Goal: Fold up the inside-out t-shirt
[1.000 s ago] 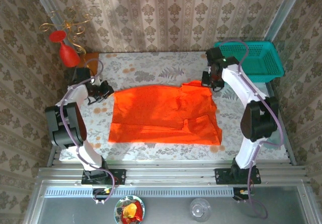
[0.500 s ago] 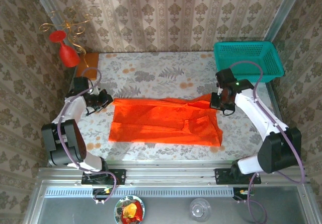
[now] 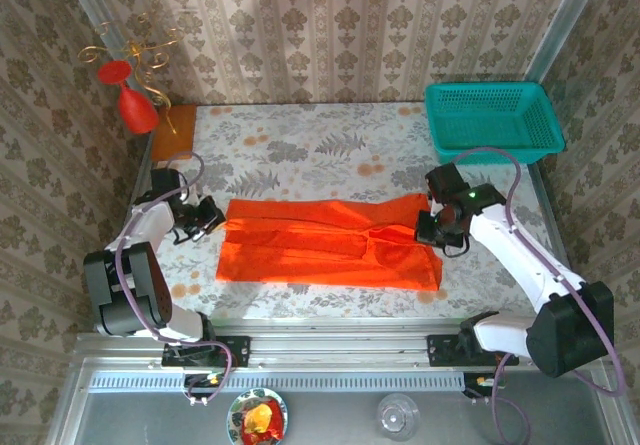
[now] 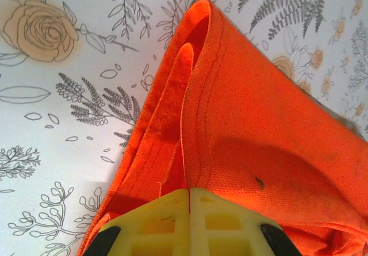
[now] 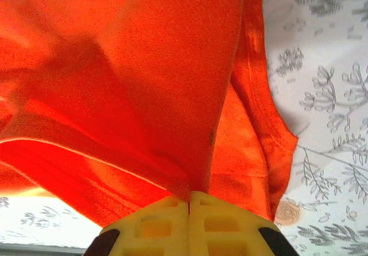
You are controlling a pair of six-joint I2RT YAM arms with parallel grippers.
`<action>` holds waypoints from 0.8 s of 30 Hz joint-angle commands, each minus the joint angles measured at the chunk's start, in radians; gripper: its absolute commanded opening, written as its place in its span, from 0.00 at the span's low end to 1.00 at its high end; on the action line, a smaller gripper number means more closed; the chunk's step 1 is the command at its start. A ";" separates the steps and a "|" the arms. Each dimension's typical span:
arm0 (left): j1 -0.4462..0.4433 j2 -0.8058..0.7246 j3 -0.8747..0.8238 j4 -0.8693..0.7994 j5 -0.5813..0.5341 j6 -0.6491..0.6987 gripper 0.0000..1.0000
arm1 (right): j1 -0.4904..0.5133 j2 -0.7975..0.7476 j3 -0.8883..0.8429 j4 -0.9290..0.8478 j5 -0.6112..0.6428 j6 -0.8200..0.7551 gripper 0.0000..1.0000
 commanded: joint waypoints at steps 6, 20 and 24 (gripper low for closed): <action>0.007 -0.008 -0.070 0.019 -0.043 -0.014 0.00 | 0.008 -0.013 -0.140 0.034 0.017 0.056 0.00; -0.044 -0.131 0.017 -0.115 -0.162 0.002 0.25 | 0.049 -0.041 -0.042 -0.010 0.017 0.082 0.36; -0.141 -0.093 0.073 -0.135 -0.167 0.001 0.21 | 0.091 0.021 -0.015 0.099 -0.092 0.100 0.36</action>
